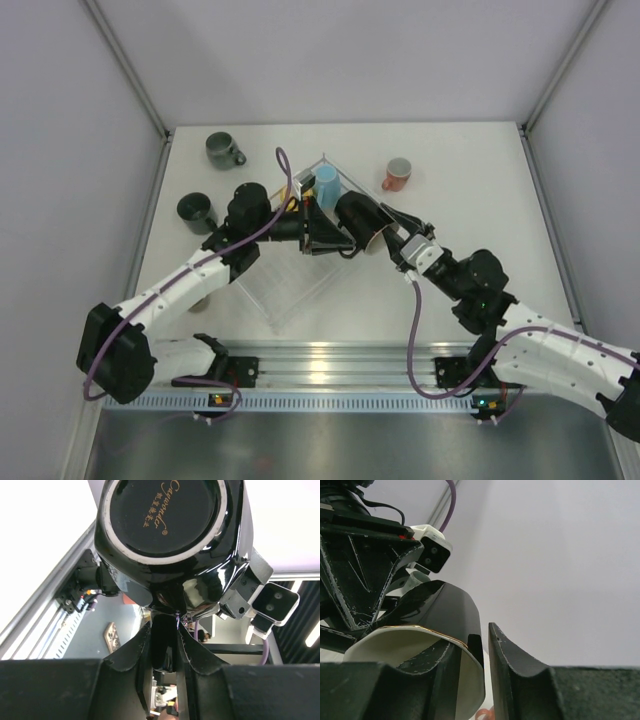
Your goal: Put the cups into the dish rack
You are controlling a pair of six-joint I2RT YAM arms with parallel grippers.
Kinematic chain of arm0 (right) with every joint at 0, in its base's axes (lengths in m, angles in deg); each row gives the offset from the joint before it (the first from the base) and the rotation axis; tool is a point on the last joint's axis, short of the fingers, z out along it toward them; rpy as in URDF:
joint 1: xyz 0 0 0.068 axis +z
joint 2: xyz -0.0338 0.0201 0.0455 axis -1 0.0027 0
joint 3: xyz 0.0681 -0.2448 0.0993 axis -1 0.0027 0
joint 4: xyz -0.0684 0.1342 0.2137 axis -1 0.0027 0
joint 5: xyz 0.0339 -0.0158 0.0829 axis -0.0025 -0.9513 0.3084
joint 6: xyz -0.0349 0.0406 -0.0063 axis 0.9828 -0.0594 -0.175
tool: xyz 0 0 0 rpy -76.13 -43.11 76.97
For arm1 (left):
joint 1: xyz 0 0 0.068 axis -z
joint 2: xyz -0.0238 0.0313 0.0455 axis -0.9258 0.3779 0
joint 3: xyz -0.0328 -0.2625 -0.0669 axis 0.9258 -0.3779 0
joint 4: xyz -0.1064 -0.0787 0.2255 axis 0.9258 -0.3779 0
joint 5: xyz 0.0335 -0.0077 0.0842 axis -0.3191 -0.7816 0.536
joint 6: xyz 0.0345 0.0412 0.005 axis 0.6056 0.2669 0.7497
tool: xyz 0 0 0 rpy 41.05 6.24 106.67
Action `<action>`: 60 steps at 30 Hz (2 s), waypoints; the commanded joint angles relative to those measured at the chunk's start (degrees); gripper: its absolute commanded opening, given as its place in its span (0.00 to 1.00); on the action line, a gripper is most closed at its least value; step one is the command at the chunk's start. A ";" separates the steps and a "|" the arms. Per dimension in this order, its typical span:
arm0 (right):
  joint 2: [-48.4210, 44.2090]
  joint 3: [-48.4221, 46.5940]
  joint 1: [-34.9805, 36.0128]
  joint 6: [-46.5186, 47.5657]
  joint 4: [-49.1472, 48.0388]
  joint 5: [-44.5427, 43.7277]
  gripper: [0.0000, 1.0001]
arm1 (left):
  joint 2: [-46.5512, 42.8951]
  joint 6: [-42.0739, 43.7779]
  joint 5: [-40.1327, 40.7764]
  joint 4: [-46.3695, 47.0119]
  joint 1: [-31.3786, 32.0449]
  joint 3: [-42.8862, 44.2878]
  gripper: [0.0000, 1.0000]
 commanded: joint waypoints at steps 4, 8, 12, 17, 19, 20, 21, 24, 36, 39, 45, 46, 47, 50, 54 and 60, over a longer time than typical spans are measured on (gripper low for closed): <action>-2.78 0.55 1.21 -2.03 -4.28 -1.16 0.34 | -4.01 7.57 5.24 0.50 -0.06 1.97 0.00; -4.36 1.86 1.21 -3.08 -3.58 -1.60 0.40 | -5.07 11.52 8.40 -4.51 -0.41 3.91 0.00; -5.86 2.83 1.12 -3.52 -1.39 -1.69 0.44 | -6.47 16.35 11.48 -8.82 -0.93 4.96 0.00; -8.40 4.58 1.29 -5.01 1.43 -1.69 0.48 | -7.97 22.50 18.76 -17.67 -1.64 6.10 0.00; -9.99 5.29 1.21 -5.54 1.69 -3.17 0.48 | -8.68 26.90 22.02 -20.68 -1.90 6.89 0.00; -10.51 5.73 1.21 -5.72 1.96 -3.36 0.48 | -8.94 28.30 24.56 -24.08 -1.99 7.25 0.00; -11.30 5.91 1.21 -5.72 2.83 -3.45 0.48 | -9.29 30.93 28.15 -25.16 -2.08 7.77 0.00; -12.62 5.91 1.21 -5.63 3.63 -4.15 0.48 | -9.56 35.24 36.75 -31.12 -1.99 9.26 0.00; -13.33 6.17 1.12 -4.93 2.93 -7.32 0.48 | -8.50 44.66 52.09 -39.76 -1.64 9.89 0.00; -13.16 6.43 1.21 -4.93 2.31 -7.67 0.48 | -8.24 46.68 55.60 -40.20 -1.20 9.71 0.00; -13.51 6.43 1.03 -4.93 2.13 -8.63 0.48 | -7.71 48.88 59.74 -40.46 1.43 9.27 0.00; -13.68 6.43 1.20 -4.93 2.22 -8.81 0.48 | -7.54 49.14 60.00 -40.47 1.53 9.18 0.00; -13.77 6.52 1.21 -4.93 2.14 -8.90 0.49 | -7.45 49.15 60.70 -40.47 2.22 9.01 0.00; -14.12 6.52 1.21 -5.02 2.40 -9.16 0.48 | -7.53 48.62 62.19 -40.38 3.89 8.04 0.00; -14.39 6.61 1.21 -5.19 2.49 -9.25 0.48 | -7.54 48.18 64.13 -40.38 5.57 6.81 0.00; -15.17 6.26 1.12 -5.37 3.45 -9.51 0.48 | -7.27 46.95 65.98 -40.20 7.59 4.79 0.00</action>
